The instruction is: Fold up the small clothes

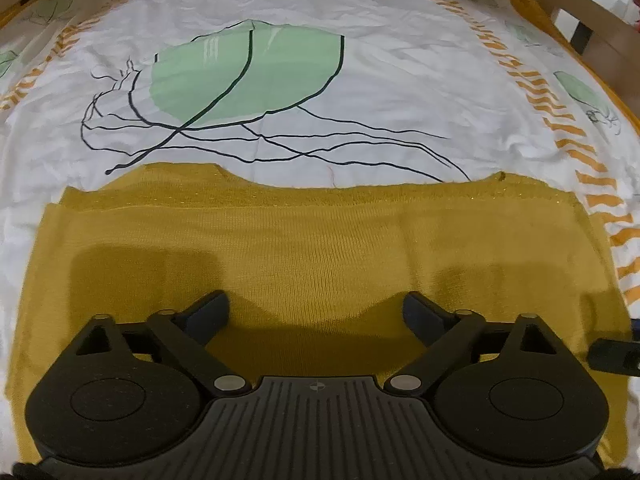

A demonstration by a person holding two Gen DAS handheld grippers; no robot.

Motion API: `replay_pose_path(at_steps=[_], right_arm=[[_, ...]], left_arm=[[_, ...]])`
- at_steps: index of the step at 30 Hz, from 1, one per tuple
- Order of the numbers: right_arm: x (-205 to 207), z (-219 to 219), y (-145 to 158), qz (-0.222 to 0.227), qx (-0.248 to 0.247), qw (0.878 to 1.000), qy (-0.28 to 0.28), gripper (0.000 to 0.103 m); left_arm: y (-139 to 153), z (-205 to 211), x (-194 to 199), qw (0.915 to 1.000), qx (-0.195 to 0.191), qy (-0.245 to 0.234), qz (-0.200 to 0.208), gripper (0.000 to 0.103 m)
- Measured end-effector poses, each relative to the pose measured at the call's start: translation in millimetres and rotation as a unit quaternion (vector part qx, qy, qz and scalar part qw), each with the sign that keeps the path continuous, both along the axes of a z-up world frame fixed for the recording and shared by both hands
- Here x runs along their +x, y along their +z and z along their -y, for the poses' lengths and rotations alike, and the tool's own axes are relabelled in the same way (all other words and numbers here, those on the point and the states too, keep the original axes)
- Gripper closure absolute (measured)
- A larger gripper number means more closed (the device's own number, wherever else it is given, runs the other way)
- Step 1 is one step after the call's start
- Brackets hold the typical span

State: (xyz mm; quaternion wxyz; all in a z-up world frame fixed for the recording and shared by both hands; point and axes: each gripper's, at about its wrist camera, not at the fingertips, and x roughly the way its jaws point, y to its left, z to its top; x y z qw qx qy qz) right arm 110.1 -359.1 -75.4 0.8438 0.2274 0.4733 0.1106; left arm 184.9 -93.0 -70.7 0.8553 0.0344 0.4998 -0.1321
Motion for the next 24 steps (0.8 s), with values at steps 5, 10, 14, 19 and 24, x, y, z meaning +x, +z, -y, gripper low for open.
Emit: replay_pose_path(at_steps=[5,10,14,19,24], right_arm=[[-1.6,2.1,-0.2,0.001,0.008,1.0,-0.002,0.0],[-2.0,6.7,-0.9,-0.004,0.03,1.0,-0.008,0.0],[-2.6,13.4,-2.4,-0.009,0.059,0.998,-0.02,0.0],[-2.9,23.1,-5.8,-0.017,0.099,0.994,-0.03,0.0],[-2.3,37.7,-12.4,-0.028,0.155,0.987,-0.043,0.0]], left_arm=[[12.8,-4.9,-18.5,0.9996,-0.016,-0.003,-0.022,0.018],[16.3,-9.3,-51.0,0.9997,-0.008,-0.013,-0.021,0.019],[5.1,-7.1,-58.5,0.9993,0.0,-0.032,-0.018,0.018],[-2.2,-2.1,-57.5,0.9991,0.007,-0.04,-0.01,0.012],[-1.9,-7.1,-63.5,0.9989,-0.004,-0.046,0.0,0.012]])
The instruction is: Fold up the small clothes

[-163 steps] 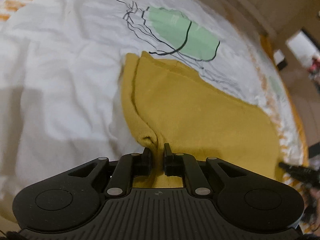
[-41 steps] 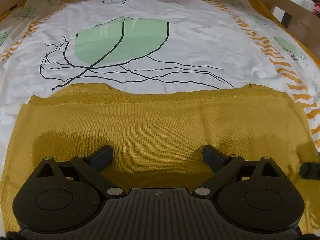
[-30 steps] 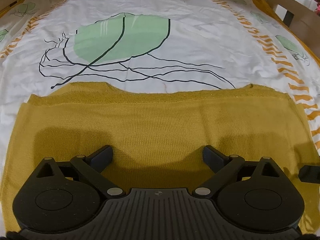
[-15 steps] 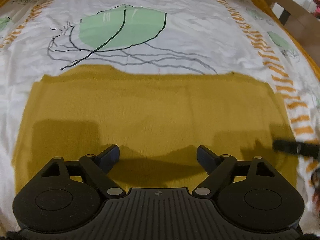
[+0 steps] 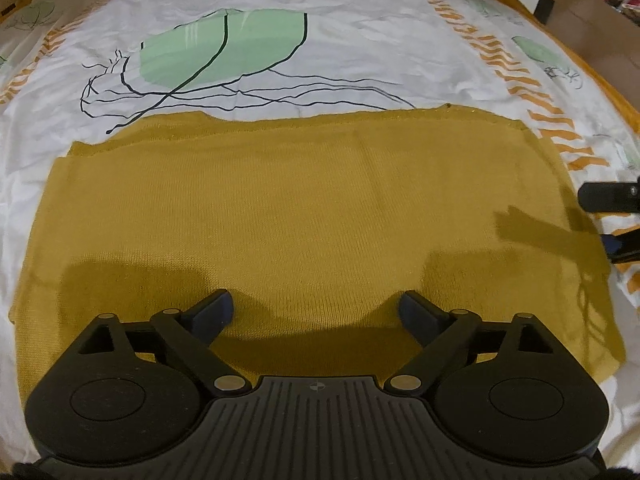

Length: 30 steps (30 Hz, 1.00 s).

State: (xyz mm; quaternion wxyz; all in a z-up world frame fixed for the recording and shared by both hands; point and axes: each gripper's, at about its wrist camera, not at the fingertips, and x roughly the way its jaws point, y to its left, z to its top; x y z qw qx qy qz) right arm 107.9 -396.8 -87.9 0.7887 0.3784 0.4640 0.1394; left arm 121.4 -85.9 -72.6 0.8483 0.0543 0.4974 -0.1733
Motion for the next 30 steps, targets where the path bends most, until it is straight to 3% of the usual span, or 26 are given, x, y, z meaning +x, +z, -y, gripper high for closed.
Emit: replay_pose_path(at_steps=[5,9,15,18,24,30], right_arm=[[-0.4,8.6,-5.7,-0.001,0.039,0.999,-0.008,0.0],[-1.3,5.0,-6.4,0.012,0.031,0.999,0.003,0.005],[-5.9,5.4,-13.5,0.001,0.011,1.0,-0.016,0.064],[-6.8,0.2,-10.6,0.006,-0.006,1.0,-0.015,0.076],[-9.7,-16.6,2.3,0.011,-0.055,0.998,-0.026,0.081],[-10.7,-22.6,12.4,-0.002,-0.084,0.996,-0.041,0.082]], left_arm=[[10.5,-16.4,-2.6,0.9996,-0.027,-0.001,0.0,0.024],[24.5,-51.2,5.4,0.9977,-0.056,0.036,0.0,0.027],[43.3,-113.4,29.0,0.992,-0.075,0.1,0.022,0.028],[47.8,-134.2,41.7,0.9919,-0.069,0.102,0.029,0.028],[37.5,-161.1,59.4,0.9915,-0.054,0.114,0.031,0.028],[12.8,-181.1,64.1,0.9855,-0.094,0.141,-0.017,0.028]])
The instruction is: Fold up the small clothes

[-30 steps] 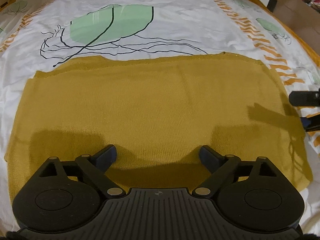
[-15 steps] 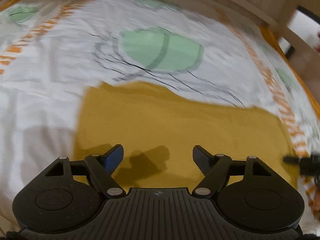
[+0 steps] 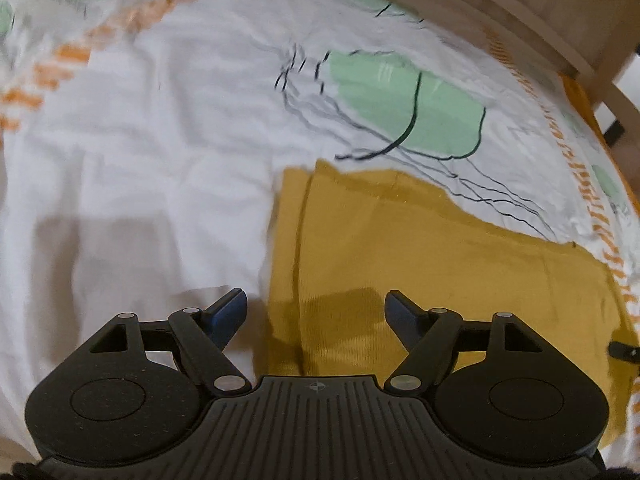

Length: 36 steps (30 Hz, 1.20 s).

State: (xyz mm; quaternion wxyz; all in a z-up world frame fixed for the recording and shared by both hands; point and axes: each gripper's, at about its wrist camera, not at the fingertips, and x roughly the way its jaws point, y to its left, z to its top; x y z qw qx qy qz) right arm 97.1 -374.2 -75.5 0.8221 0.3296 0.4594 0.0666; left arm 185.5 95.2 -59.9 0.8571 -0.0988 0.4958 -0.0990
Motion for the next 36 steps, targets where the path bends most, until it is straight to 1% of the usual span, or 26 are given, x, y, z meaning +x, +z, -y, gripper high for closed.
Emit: replay_pose_path(at_steps=[2,9,13,18,23,28,33,36], right_arm=[[0.6,-3.1,2.6,-0.002,-0.007,1.0,-0.004,0.082],[3.6,-14.5,13.5,-0.006,-0.019,1.0,-0.017,0.083],[6.3,-24.9,29.6,0.005,-0.027,1.0,-0.009,0.084],[15.8,-50.2,58.3,0.03,-0.026,0.999,0.015,0.084],[30.7,-88.0,85.1,0.06,-0.011,0.997,0.047,0.084],[48.3,-136.5,100.4,0.078,0.007,0.993,0.091,0.084],[64.0,-196.5,99.3,0.074,0.021,0.986,0.147,0.084],[71.9,-236.6,87.4,0.064,0.028,0.982,0.178,0.084]], left_arm=[[0.0,0.4,1.7,1.0,-0.004,-0.003,-0.003,0.028],[-4.4,3.7,1.3,0.9998,0.017,-0.011,-0.005,0.028],[-4.1,6.9,0.2,0.9994,0.031,-0.018,-0.003,0.028],[0.6,3.6,-1.1,0.9994,0.033,-0.011,0.006,0.028],[9.3,-7.8,-4.2,0.9992,0.033,0.003,0.024,0.028],[22.8,-25.4,-7.8,0.9981,0.029,0.024,0.048,0.028],[35.2,-48.8,-9.8,0.9954,0.029,0.059,0.07,0.028],[37.8,-63.8,-7.7,0.9939,0.016,0.083,0.071,0.028]])
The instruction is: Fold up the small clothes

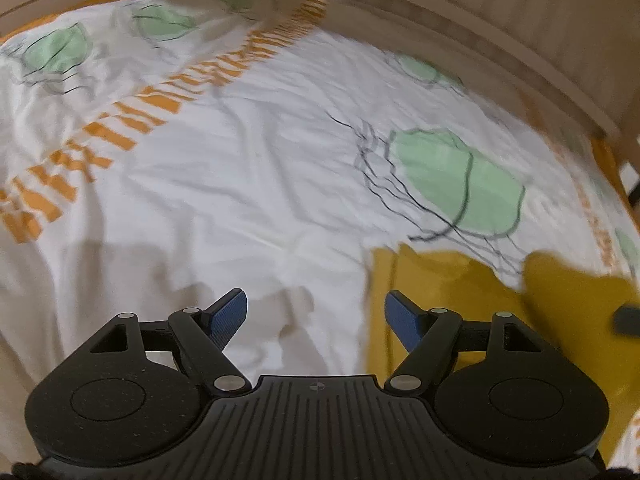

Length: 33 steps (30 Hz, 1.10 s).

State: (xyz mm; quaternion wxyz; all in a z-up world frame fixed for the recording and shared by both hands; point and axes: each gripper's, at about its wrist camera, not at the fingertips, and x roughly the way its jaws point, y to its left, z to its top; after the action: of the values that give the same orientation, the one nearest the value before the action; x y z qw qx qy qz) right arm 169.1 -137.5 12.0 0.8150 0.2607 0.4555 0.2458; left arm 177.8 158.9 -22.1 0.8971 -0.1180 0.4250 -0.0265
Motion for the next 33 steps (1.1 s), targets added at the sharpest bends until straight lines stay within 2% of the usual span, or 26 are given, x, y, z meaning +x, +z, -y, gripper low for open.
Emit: replay_pose_path(at_steps=[6,9,11,12,13,17,21,24,28,31,33], right_arm=[[11.8,-63.0,-32.0,-0.016,-0.037,0.998,0.039,0.084],[9.5,-81.4,-42.9,-0.008,-0.071,0.996,0.045,0.076],[7.8,-88.3,-47.2,-0.012,-0.068,0.997,0.04,0.07],[6.6,-90.1,-47.2,-0.011,-0.063,0.997,0.042,0.06],[4.2,-91.0,-45.2,-0.005,-0.055,0.997,0.049,0.054],[-3.7,-83.5,-24.7,0.037,-0.034,0.997,0.054,0.051],[-7.5,-58.3,-8.7,0.064,-0.002,0.998,0.029,0.048],[-11.0,-34.5,-6.9,0.075,-0.037,0.996,0.002,0.047],[-16.1,-11.3,-17.0,0.067,-0.089,0.994,-0.02,0.047],[-22.8,-9.6,-24.7,0.076,-0.139,0.987,-0.006,0.047],[-25.6,-18.8,-28.4,0.094,-0.181,0.979,0.019,0.047]], left_arm=[[-1.0,-16.4,1.8,0.9995,-0.02,0.024,-0.001,0.028],[-2.4,-17.5,1.9,0.9995,-0.024,0.021,-0.003,0.028],[-2.8,-17.4,1.3,0.9995,-0.025,0.019,-0.003,0.028],[-2.5,-17.1,1.4,0.9995,-0.025,0.018,-0.003,0.028],[-2.5,-17.3,1.4,0.9995,-0.025,0.018,-0.003,0.028],[-2.2,-17.3,0.9,0.9995,-0.026,0.017,-0.001,0.028],[-2.3,-15.5,1.3,0.9996,-0.023,0.014,-0.001,0.028],[-1.3,-13.7,0.5,0.9997,-0.025,0.006,0.004,0.028],[0.5,-5.1,-2.2,0.9995,-0.024,-0.014,0.013,0.028],[-1.7,1.8,-2.6,0.9995,-0.015,-0.025,0.01,0.028],[-3.9,4.4,-2.1,0.9994,-0.014,-0.03,0.005,0.028]])
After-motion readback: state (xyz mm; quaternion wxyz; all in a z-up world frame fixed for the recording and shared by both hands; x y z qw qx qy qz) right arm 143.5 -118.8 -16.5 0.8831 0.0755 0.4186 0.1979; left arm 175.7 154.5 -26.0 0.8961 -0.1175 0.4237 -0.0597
